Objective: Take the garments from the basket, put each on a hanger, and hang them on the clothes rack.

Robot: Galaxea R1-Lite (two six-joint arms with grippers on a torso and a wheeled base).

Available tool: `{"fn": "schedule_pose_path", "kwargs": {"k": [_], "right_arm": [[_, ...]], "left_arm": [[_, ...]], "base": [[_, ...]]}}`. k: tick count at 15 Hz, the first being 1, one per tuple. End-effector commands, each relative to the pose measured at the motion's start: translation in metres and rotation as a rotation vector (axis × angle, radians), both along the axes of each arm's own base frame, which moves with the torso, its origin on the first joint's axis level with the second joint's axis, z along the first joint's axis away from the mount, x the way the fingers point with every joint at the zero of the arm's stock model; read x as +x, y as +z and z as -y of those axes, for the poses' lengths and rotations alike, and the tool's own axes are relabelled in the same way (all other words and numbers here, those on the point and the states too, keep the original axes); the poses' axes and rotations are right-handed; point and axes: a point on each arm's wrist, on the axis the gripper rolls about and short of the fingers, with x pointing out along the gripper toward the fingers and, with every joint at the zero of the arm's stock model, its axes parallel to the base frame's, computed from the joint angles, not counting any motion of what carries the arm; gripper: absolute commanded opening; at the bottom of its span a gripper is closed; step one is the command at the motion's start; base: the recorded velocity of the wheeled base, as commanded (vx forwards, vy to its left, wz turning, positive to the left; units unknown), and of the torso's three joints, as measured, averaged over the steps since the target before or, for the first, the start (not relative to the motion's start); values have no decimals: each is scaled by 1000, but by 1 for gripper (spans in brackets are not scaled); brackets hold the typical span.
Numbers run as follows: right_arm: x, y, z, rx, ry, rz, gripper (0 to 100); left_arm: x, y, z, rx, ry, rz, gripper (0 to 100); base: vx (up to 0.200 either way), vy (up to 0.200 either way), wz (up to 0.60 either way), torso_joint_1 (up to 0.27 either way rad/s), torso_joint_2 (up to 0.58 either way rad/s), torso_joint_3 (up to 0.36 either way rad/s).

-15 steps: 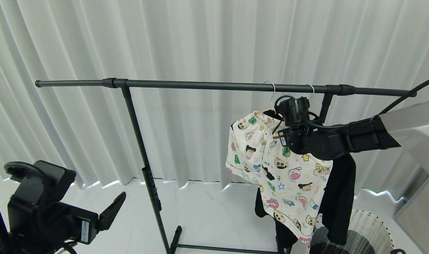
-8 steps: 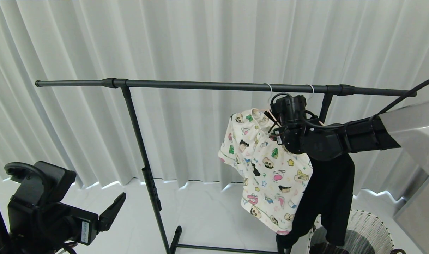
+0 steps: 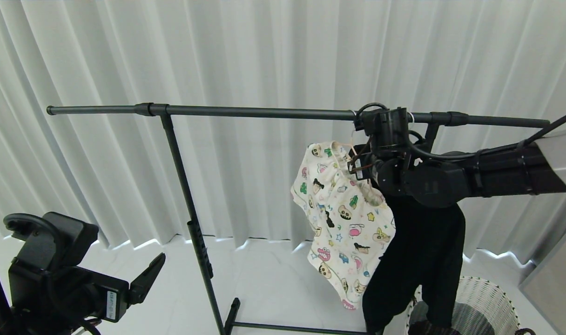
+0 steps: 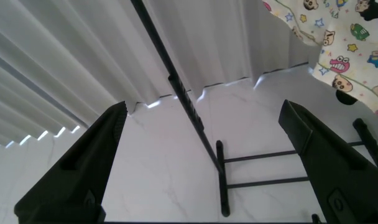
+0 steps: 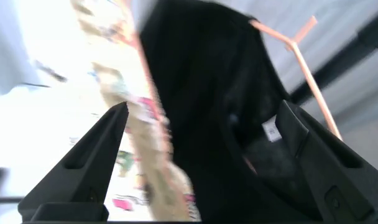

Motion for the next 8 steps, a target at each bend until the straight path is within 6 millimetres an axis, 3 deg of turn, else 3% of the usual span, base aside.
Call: {"fn": "schedule_pose_path", "kwargs": {"k": [1,5,8], "right_arm": [[-11,23,7,34,20,34,100],[-46,62,34,125,179,-77,100],[-67,83,74,154,297,-201,100]], "left_arm": [[0,0,-1,0,6,3,100],[2,0,-4,6,33,-1,100],[4,1,-10,5,79,6,100]], "base": [[0,0,0,0,0,0],[0,0,0,0,0,0],[0,0,0,0,0,0]]}}
